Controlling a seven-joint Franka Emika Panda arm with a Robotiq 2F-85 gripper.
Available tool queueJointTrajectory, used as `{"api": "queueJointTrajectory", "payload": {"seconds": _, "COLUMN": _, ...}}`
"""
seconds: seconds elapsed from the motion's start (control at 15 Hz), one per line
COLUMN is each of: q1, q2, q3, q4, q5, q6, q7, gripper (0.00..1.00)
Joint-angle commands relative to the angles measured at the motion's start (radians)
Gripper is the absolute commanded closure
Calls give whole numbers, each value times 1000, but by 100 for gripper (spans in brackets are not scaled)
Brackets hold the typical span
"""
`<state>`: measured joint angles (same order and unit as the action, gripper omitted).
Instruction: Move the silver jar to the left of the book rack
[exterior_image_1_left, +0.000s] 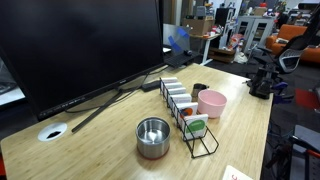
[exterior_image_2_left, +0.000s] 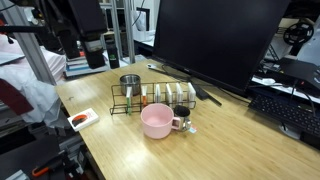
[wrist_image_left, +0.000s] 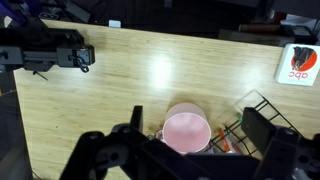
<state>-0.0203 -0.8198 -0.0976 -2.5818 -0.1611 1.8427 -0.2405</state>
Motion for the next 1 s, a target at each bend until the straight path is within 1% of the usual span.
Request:
{"api": "queueJointTrajectory", "payload": {"seconds": 0.0, "q1": 5, "q2": 0, "q3": -3, "q4": 3, "q5": -2, "q6": -3, "q7": 3, "gripper": 0}}
{"api": "queueJointTrajectory", "payload": {"seconds": 0.2, "q1": 5, "q2": 0, "q3": -3, "q4": 3, "q5": -2, "q6": -3, "q7": 3, "gripper": 0}}
{"api": "queueJointTrajectory", "payload": {"seconds": 0.33, "q1": -2, "q2": 53, "q3": -6, "q4": 27, "q5": 17, "q6": -21, "q7": 33, "gripper": 0}}
{"api": "queueJointTrajectory", "payload": {"seconds": 0.47, "q1": -6, "q2": 99, "q3": -9, "q4": 38, "q5": 26, "q6": 6, "q7": 64, "gripper": 0}}
{"api": "queueJointTrajectory", "payload": {"seconds": 0.67, "q1": 1, "q2": 200, "q3": -12, "q4": 63, "q5": 46, "q6": 54, "q7": 85, "gripper": 0}}
{"api": "queueJointTrajectory", "payload": {"seconds": 0.93, "q1": 4, "q2": 349, "q3": -11, "q4": 100, "q5": 87, "q6": 135, "q7": 80, "gripper": 0}}
